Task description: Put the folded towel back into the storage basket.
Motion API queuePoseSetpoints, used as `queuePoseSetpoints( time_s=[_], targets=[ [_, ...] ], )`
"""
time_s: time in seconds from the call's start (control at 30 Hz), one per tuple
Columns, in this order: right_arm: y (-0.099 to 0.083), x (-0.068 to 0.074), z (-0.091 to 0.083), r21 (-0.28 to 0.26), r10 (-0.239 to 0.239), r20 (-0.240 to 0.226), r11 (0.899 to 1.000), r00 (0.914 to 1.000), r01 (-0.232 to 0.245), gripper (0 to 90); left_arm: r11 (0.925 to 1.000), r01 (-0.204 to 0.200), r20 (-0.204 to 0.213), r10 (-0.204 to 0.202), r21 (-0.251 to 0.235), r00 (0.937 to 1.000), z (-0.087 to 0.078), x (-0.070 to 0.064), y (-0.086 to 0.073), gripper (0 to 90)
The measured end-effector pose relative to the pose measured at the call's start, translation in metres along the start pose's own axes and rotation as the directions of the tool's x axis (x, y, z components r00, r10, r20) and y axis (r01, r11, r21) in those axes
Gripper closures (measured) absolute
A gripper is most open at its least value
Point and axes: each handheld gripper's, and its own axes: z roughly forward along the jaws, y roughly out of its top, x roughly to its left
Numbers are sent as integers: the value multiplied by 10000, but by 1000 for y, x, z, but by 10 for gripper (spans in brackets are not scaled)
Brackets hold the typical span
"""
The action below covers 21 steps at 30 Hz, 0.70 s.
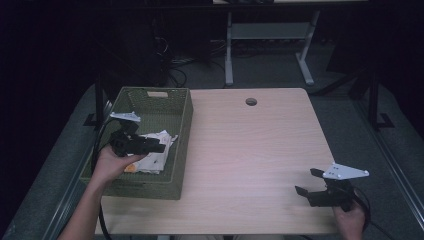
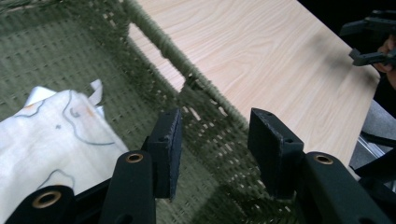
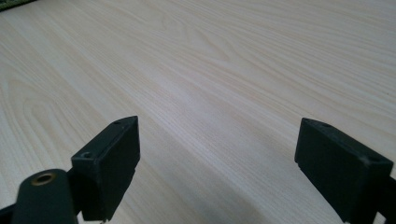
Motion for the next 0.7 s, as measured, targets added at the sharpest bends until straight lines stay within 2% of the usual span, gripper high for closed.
queuePoseSetpoints(
  time_s=[0.3,0.53,0.7],
  targets=[
    [0,0,0,-5,-9,2,10000,10000,9,135,9990,-414,309,419,-164,9986,3,-14,10,545],
    [-1,0,0,-15,5,-2,10000,10000,-5,136,9968,-791,579,795,-105,9951,15,-31,16,540],
    [-1,0,-1,-28,-9,3,10000,10000,9,135,9955,-947,664,950,-79,9933,20,-38,18,536]
  ],
)
